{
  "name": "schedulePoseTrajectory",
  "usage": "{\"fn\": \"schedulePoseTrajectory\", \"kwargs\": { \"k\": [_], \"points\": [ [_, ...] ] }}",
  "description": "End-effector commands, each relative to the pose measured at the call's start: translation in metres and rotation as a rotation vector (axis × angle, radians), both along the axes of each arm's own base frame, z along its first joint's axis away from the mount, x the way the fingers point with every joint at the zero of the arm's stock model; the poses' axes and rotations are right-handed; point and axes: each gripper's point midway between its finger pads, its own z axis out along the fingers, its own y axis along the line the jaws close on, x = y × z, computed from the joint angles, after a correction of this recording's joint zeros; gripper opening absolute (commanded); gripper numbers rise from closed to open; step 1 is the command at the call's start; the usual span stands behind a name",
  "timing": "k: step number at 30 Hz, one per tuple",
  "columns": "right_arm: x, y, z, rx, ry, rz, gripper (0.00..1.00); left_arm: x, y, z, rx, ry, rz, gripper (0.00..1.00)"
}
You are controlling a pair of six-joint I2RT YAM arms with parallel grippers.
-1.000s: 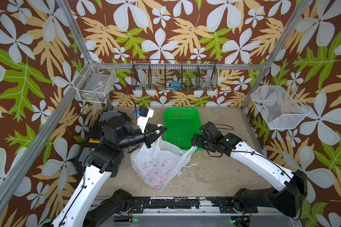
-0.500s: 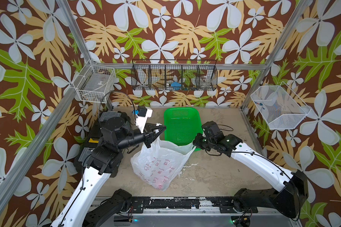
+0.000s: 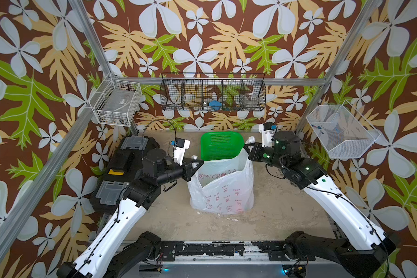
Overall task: Place the peach into a plastic bag & tie a knot
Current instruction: Adjust the plastic bag at the center of the board.
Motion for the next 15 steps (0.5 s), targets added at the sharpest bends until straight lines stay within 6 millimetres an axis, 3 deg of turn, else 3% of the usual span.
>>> {"fn": "schedulePoseTrajectory", "kwargs": {
  "k": [1, 4, 7, 11, 13, 15],
  "points": [
    [-0.007, 0.009, 0.026, -0.016, -0.103, 0.096, 0.00, -0.001, -0.006, 0.021, -0.105, -0.032, -0.024, 0.00],
    [-0.008, 0.008, 0.034, -0.044, -0.145, 0.109, 0.00, -0.004, -0.005, 0.038, -0.157, -0.081, -0.025, 0.00],
    [-0.007, 0.004, 0.013, -0.068, -0.112, 0.093, 0.00, -0.002, -0.005, 0.043, -0.171, -0.106, -0.023, 0.00],
    [-0.005, -0.010, -0.037, -0.066, -0.012, 0.048, 0.00, 0.004, -0.007, 0.013, -0.163, -0.087, -0.011, 0.00],
    [-0.004, -0.015, -0.049, -0.044, 0.017, 0.045, 0.03, 0.006, -0.009, -0.004, -0.154, -0.068, -0.018, 0.01],
    [-0.005, -0.018, -0.051, -0.041, 0.032, 0.057, 0.09, 0.004, -0.012, -0.007, -0.150, -0.056, -0.045, 0.02]
  ]
}}
